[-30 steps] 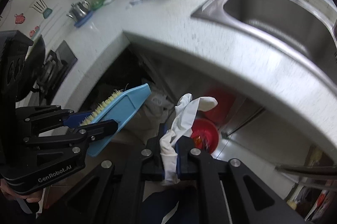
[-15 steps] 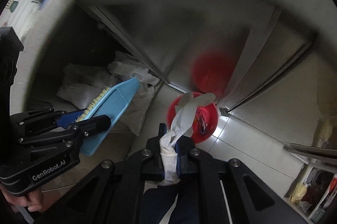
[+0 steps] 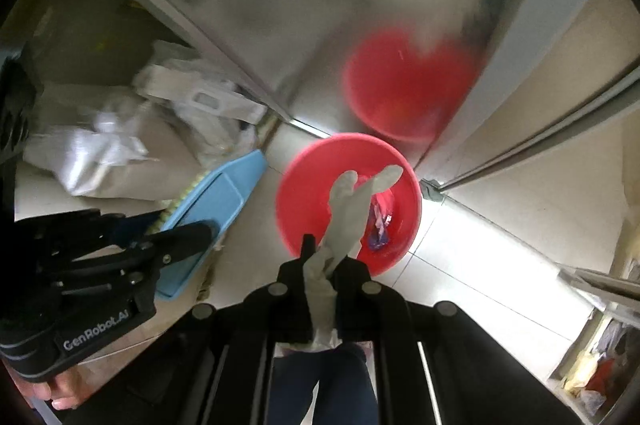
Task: Collect trash
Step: 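Carry the white gloves and blue scrub brush down over the red bucket, then open both tools to drop the gloves and brush into the red bucket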
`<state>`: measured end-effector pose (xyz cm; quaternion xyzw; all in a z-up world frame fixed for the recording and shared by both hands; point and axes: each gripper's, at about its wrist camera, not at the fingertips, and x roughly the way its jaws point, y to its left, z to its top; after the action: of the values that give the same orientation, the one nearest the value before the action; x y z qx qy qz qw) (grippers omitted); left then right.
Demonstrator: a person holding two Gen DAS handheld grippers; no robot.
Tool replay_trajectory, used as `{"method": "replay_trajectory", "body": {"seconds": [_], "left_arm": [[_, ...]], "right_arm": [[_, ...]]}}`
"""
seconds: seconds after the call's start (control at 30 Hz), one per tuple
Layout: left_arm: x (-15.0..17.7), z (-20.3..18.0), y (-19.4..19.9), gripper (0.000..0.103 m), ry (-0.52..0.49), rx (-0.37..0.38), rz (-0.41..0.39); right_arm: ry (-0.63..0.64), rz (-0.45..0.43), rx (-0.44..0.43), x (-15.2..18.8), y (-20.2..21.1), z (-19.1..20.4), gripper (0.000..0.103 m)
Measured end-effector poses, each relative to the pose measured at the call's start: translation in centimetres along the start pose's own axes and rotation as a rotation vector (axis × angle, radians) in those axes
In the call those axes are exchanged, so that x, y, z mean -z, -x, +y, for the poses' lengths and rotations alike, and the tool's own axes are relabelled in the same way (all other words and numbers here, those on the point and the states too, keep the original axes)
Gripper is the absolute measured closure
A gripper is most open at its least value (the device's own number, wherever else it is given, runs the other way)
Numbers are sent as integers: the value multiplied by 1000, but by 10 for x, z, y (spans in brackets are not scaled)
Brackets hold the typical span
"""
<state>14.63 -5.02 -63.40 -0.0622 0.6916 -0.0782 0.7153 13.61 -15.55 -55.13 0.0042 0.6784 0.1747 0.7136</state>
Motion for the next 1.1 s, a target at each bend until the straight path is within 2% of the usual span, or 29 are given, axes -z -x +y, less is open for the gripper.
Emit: {"method": "replay_trajectory", "body": {"seconds": [0.2,0.4,0.57,0.77,0.87,0.9,0.93,0.97,1.03,1.07,1.1], "left_arm": [[-7,2,-77,81,-33,8,26],[-15,2,-132,80,-27,10,32],[-17,5,-154,80,-6,25,43],[-18,2,-160,80,-23,15,48],[-15,3,-158,76,-17,25,45],[-15,2,-156,69,-16,30,42],[-15,2,-153,68,-11,28,37],[-15,3,-152,66,-8,21,34],[-15,3,-150,60,-14,-3,33],[-14,4,-148,54,-17,-16,31],[-15,6,-147,46,-15,-26,27]], "right_arm": [[-4,28,19,7,-53,-26,97],[7,43,21,11,-98,-43,97],[11,52,15,12,-118,-48,97],[28,40,1,13,-130,-52,97],[35,30,6,13,-129,-53,86],[40,24,11,12,-130,-52,77],[44,21,13,12,-130,-52,71],[48,17,21,12,-129,-51,69],[45,12,34,13,-126,-53,58],[41,12,46,13,-126,-55,54],[34,10,53,13,-125,-56,46]]}}
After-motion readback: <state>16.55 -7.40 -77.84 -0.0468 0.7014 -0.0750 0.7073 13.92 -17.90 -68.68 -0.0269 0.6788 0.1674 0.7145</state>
